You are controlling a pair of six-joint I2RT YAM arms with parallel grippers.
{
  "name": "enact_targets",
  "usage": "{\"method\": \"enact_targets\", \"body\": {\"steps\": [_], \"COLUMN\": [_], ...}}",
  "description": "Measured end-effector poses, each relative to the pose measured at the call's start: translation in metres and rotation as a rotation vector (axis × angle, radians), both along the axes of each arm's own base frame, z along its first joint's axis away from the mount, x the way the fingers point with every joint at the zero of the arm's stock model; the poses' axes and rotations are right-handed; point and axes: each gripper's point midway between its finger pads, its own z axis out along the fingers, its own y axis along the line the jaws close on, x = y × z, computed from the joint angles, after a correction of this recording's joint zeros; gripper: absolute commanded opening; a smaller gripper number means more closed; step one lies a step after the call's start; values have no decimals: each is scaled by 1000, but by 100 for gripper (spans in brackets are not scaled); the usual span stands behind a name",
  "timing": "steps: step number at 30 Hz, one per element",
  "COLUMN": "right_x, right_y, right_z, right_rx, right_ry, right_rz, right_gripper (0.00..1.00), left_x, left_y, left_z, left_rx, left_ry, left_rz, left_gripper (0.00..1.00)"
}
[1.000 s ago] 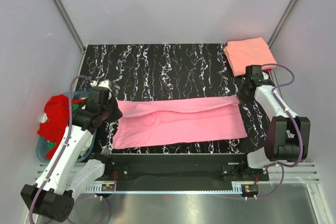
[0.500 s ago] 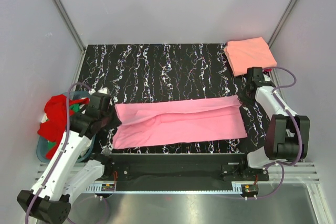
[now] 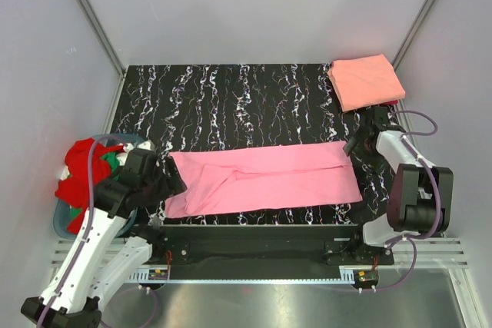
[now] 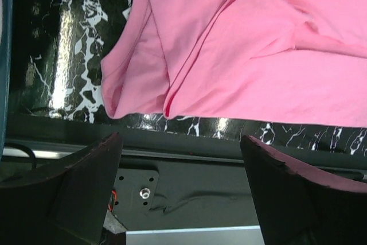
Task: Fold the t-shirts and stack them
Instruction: Fold the tshirt
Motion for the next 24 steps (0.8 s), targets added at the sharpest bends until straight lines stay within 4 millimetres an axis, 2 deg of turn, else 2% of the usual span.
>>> {"method": "enact_targets", "body": {"steps": [2, 4, 7, 9, 10, 13, 15, 17, 22, 24], "right_x": [6, 15, 38, 46, 46, 47, 50, 55, 36, 33], "right_y": [7, 29, 106, 173, 206, 284, 335, 384, 443, 459], "right_z": [13, 35, 78, 105, 116, 131, 129, 115, 71, 58], "right_rx": [18, 16, 53, 108, 141, 200, 222, 235, 234, 235], "right_ry": [-42, -100, -217, -295, -318, -331, -315, -286, -167, -136], "right_rz": [14, 68, 274, 435, 513, 687, 792, 889, 1060, 1110], "right_gripper": [95, 94, 89, 87, 87, 86, 85, 82, 76, 74], "left_x": [8, 20, 42, 62, 73, 102, 119, 129, 142, 150], "left_y": [-2, -5, -13, -20, -21, -18, -12, -7, 1, 2], "left_z": [0, -2, -8, -16, -22, -45, -67, -88, -125, -127], "left_rx": [0, 1, -5, -6, -3, 8, 9, 14, 32, 27], "left_ry": [-5, -3, 18, 37, 51, 93, 141, 187, 273, 285], "left_rz": [9, 17, 44, 63, 73, 125, 163, 191, 217, 215], "left_gripper": [85, 77, 74, 69, 63, 58, 57, 56, 48, 48]}}
